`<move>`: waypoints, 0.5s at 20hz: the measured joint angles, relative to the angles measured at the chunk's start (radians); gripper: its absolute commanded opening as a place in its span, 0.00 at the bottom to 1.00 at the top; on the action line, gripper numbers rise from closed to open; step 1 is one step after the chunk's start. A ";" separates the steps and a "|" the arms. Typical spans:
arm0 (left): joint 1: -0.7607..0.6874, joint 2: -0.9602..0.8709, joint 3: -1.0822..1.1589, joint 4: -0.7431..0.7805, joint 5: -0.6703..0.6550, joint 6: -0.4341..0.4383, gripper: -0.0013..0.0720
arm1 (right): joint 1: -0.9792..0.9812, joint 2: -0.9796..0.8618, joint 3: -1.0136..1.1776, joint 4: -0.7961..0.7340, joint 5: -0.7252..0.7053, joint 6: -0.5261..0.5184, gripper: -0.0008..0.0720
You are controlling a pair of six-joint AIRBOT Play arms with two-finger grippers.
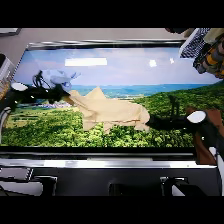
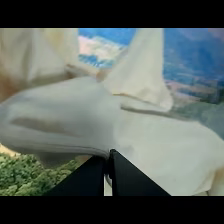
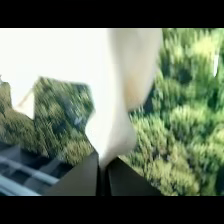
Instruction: Fold the clothes and pants, and hang the long-sleeved shirts on hangers.
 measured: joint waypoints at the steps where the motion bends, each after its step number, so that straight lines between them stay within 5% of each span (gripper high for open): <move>1: 0.018 0.035 0.044 0.003 -0.025 -0.015 0.04 | 0.000 0.038 0.059 -0.043 -0.002 0.021 0.05; 10: 0.187 0.548 0.338 0.097 -0.156 -0.169 0.04 | 0.000 0.384 0.661 -0.522 -0.044 0.201 0.05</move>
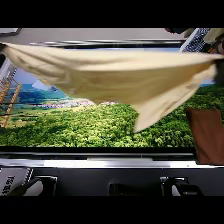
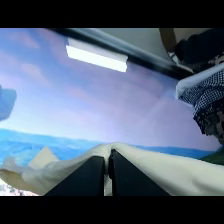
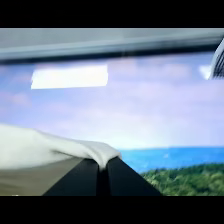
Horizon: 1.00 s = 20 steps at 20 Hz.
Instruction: Fold the clothes and pants, and hang the long-sleeved shirts on hangers.
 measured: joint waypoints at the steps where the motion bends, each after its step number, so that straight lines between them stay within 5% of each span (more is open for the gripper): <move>1: 0.013 0.065 0.009 0.016 -0.004 -0.017 0.04 | 0.000 0.026 0.047 -0.026 -0.003 0.012 0.05; 6: 0.043 0.298 0.025 0.182 -0.010 -0.146 0.04 | 0.000 0.102 0.198 -0.092 0.001 0.095 0.05; 11: 0.048 0.328 0.023 0.270 -0.020 -0.190 0.04 | 0.000 0.056 0.234 -0.091 0.058 0.175 0.05; 20: -0.109 -0.227 -0.058 0.252 0.027 -0.082 0.04 | 0.000 -0.585 0.227 0.043 0.246 0.246 0.05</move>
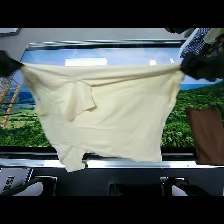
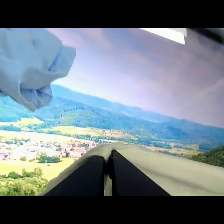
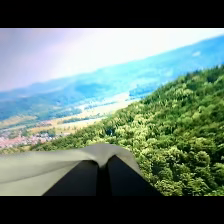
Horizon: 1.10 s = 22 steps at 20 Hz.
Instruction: Fold the clothes and pants, and hang the long-sleeved shirts on hangers.
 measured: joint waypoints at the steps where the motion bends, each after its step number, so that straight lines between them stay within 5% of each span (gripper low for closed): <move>1: -0.028 -0.084 -0.002 -0.002 0.031 0.010 0.04 | 0.000 -0.095 -0.001 0.022 -0.015 0.000 0.05; 9: -0.185 -0.485 -0.006 -0.015 0.257 0.040 0.04 | 0.000 -0.547 -0.002 0.245 -0.238 -0.026 0.06; 10: -0.195 -0.499 -0.006 -0.018 0.265 0.041 0.08 | 0.000 -0.565 -0.002 0.259 -0.260 -0.028 0.15; 12: -0.203 -0.512 -0.006 -0.021 0.270 0.043 0.42 | 0.000 -0.587 0.005 0.285 -0.292 -0.039 0.39; 14: -0.196 -0.511 0.003 -0.025 0.246 0.043 0.77 | 0.000 -0.594 0.027 0.296 -0.280 -0.054 0.49; 22: -0.026 -0.329 0.018 0.034 -0.060 0.096 0.77 | -0.175 -0.369 0.034 0.254 -0.001 -0.320 0.55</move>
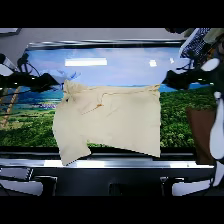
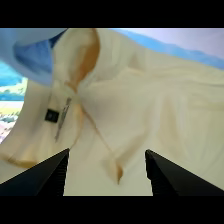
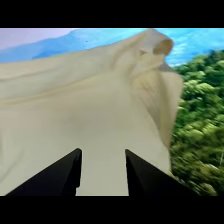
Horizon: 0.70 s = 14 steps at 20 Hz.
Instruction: Fold the clothes and pants, and hang the long-sleeved shirts on hangers.
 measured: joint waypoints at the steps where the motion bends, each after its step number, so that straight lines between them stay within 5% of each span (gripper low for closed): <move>1: 0.028 0.033 -0.012 0.009 -0.034 0.000 0.77 | -0.044 0.044 -0.047 0.000 0.030 -0.022 0.59; 10: 0.171 0.211 -0.251 0.044 -0.109 -0.003 0.77 | -0.253 0.430 -0.889 -0.045 0.121 -0.133 0.60; 14: 0.180 0.222 -0.286 0.047 -0.113 -0.003 0.77 | -0.262 0.481 -1.096 -0.009 0.098 -0.177 0.60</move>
